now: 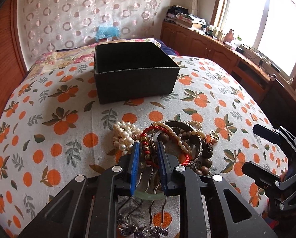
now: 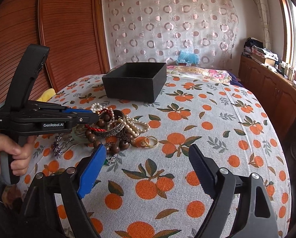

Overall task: Organize jewelry
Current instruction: 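Lower the left gripper onto the pile and grasp the red bead bracelet, then lift the red bracelet with the left gripper while the right gripper grasps a long bead necklace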

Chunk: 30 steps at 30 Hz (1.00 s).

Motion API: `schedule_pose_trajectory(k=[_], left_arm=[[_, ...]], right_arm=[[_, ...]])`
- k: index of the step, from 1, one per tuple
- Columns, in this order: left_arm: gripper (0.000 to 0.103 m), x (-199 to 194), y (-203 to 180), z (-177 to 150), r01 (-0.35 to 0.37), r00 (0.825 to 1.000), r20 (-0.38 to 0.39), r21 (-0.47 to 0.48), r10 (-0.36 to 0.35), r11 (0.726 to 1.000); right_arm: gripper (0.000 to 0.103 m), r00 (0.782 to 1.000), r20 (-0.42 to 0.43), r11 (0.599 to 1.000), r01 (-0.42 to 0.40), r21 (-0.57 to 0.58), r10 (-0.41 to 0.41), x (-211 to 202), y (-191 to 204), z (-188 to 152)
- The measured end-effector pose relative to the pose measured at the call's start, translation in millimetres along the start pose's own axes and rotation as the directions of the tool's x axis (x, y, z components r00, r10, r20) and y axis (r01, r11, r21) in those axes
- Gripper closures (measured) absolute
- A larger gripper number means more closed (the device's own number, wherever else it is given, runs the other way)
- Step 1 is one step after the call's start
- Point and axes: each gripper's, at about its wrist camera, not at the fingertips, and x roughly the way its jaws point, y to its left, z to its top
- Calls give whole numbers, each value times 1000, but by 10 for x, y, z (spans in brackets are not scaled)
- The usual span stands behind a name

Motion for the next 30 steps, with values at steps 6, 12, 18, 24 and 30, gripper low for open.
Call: schedule_pose_trajectory(k=[6,12,18,24,30], left_arm=[[94,-62,-5,-26,15,1000,17,11,-15,1000],[96,-336,-6,-22,43,996,79,7,-43,999],[97,-448,25,-7,31,994,100,9,-32,999],[97,-608,176,-39,28,990,138,-27,-24,999],[97,-807,230,-99,12,983,184,-32,-6,999]], right_arm=[[16,1000,-4,1000,-2,-9,2,11,28,-1],[16,1000,-9,1000,-17,-16,17,16,75,10],[16,1000,-14,999,-20,-25,20,19,96,37],[19,999,-25,999,-31,-42,30,32,102,79],[40,996,-59,996,-76,-52,73,120,102,156]])
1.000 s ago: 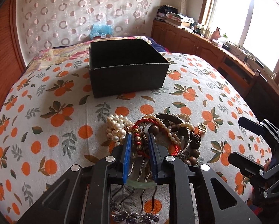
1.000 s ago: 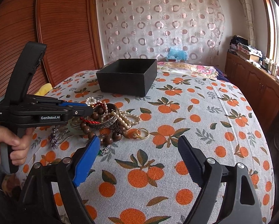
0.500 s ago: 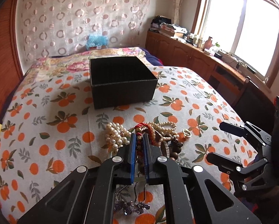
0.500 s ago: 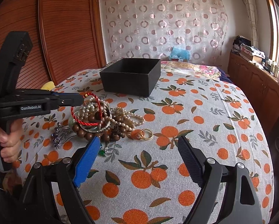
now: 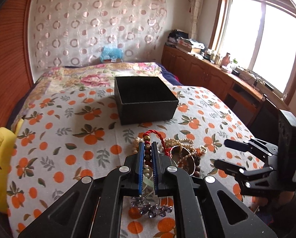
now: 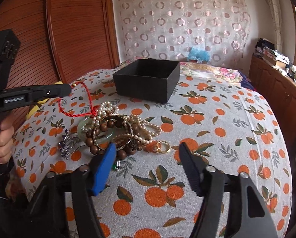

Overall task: Organize jewelry
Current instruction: 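Lift the red bracelet with the left gripper while the right gripper grasps a long bead necklace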

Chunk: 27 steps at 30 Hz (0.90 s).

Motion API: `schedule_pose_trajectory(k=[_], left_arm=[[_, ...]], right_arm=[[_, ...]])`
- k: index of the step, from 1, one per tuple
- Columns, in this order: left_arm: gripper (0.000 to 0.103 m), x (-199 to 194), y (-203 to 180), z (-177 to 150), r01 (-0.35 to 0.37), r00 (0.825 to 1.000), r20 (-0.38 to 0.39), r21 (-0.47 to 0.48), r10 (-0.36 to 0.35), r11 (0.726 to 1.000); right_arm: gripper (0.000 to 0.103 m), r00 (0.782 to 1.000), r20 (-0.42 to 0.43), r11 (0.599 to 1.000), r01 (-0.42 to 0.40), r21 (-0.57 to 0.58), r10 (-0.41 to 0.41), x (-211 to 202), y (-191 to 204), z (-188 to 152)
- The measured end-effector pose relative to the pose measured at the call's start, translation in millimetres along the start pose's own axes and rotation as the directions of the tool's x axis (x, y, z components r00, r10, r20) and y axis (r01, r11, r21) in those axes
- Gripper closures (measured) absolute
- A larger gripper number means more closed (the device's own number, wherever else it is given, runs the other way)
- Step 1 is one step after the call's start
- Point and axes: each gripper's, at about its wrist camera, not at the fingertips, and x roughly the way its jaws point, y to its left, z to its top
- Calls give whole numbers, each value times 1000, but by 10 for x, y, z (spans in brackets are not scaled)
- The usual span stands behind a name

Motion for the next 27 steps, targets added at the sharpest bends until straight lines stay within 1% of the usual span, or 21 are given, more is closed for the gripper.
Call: schedule_pose_trajectory(k=[2,4,10,12,13,16,21,24,27], left_arm=[[97,-44,-4,-11,-4,1000,11,2,4,1000],[97,-75,-5,-26,-4,1000,18,4,4,1000],[97,-119,4,-48,-8,1000,28,7,8,1000],[97,-118,3,-52,-8,1000,24,2,8,1000],[97,-121,9,-62,-8,1000,23,0,8,1000],[97,-120,34,-86,-4,1000,19,-6,5,1000],[97,-99,22,-106,8,1000,11,-3,-8,1000],[97,-84,5,-106,13,1000,8,3,-13,1000],[97,-72,-9,-124,16,1000,6,7,-16,1000]], right_arm=[[42,1000,-13,1000,-16,-10,16,41,30,34],[45,999,-24,999,-49,-21,49,82,97,71],[59,988,-67,988,-143,-64,138,237,361,142],[65,985,-83,984,-156,-81,149,283,432,155],[66,984,-89,983,-159,-89,152,304,463,158],[67,986,-87,985,-148,-87,141,302,450,174],[67,992,-83,992,-98,-74,92,283,220,210],[67,993,-96,995,-76,-61,70,309,71,213],[67,988,-128,995,-94,-38,89,387,-38,205]])
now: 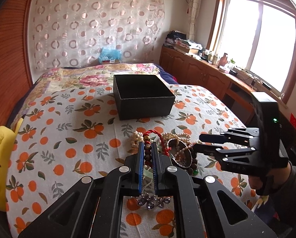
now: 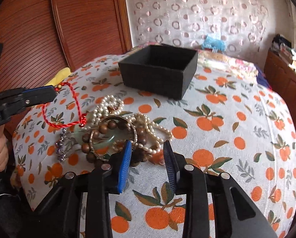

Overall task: Organize jewelry
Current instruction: 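Lift the red bracelet with the left gripper while the right gripper grasps a long bead necklace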

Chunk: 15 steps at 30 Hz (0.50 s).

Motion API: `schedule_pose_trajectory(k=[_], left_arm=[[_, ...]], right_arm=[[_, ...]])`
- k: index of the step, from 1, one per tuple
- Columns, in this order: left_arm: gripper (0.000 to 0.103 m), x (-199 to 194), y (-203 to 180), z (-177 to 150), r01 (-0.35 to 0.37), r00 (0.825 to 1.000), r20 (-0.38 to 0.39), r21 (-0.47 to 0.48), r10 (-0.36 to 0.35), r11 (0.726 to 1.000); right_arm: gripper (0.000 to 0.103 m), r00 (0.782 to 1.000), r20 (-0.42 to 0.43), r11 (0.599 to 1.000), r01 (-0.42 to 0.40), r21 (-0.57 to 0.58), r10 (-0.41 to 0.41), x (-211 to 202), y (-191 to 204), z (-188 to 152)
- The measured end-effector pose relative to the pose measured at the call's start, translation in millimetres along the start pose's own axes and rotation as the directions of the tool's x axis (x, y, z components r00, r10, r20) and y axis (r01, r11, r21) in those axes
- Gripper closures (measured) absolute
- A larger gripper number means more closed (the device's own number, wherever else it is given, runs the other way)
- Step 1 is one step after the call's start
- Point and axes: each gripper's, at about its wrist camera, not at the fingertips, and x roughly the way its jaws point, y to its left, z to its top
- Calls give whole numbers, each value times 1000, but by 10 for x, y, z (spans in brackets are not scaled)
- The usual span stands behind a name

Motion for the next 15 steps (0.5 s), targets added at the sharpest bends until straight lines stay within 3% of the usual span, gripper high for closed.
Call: schedule_pose_trajectory(k=[7,12,15], left_arm=[[97,12,-16,-5,2,1000,-3,5,-2,1000],[97,21,-15,-14,1,1000,-3,1,-1,1000],[97,21,-14,-15,2,1000,-4,2,-2,1000]], right_arm=[[70,999,-31,999,-42,-18,42,181,46,46],[92,998,-29,998,-54,-22,53,162,47,80],[97,999,-21,999,-45,-25,44,120,37,100]])
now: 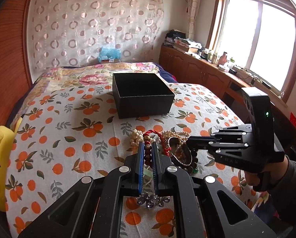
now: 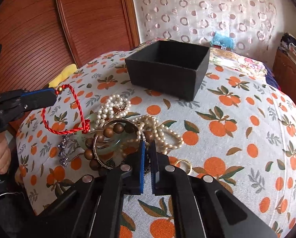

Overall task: Organize jewelry
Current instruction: 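Lift the red bracelet with the left gripper while the right gripper grasps a long bead necklace, then carry both held pieces over the black box and open both grippers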

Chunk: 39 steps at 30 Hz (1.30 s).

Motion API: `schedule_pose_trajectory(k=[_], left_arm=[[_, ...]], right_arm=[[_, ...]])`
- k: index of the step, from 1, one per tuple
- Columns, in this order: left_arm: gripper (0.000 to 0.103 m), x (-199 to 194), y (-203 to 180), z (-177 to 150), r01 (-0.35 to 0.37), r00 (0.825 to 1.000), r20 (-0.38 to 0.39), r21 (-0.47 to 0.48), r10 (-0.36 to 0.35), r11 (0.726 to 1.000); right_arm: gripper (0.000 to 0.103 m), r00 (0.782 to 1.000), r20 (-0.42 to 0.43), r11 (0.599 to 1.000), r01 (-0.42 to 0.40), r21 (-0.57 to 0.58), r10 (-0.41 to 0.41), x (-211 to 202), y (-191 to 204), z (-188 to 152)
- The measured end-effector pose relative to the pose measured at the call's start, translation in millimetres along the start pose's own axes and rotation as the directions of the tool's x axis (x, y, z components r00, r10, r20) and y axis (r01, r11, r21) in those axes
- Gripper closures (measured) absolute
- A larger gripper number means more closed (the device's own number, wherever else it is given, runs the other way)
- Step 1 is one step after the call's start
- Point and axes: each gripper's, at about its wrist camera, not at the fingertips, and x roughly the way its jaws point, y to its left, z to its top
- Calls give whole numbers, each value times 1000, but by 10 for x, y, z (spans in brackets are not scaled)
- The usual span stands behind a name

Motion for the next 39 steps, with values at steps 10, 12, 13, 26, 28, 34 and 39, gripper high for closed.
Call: schedule_pose_trajectory(k=[10,12,13,26,28,34,39], left_arm=[[97,19,7,-50,4,1000,-5,3,-4,1000],[97,18,8,-50,0,1000,-1,6,0,1000],[97,24,3,-47,-1,1000,1,7,1,1000],[97,-11,-35,170,-14,999,40,30,13,999],[97,-10,-34,218,-17,999,47,32,15,999],[97,-1,-1,376,-32,997,70,38,29,999],[97,49,13,472,-42,996,80,44,38,998]], right_arm=[[97,997,71,1000,23,15,-24,-209,-124,135],[97,996,90,1000,25,10,-26,-285,-129,191],[97,995,100,1000,26,5,-27,-332,-125,228],[97,972,227,997,69,-44,-58,-898,-36,734],[97,967,247,995,80,-51,-66,-985,-37,832],[97,951,297,992,108,-62,-85,-1193,-65,1128],[97,939,329,988,132,-80,-99,-1332,-74,1391]])
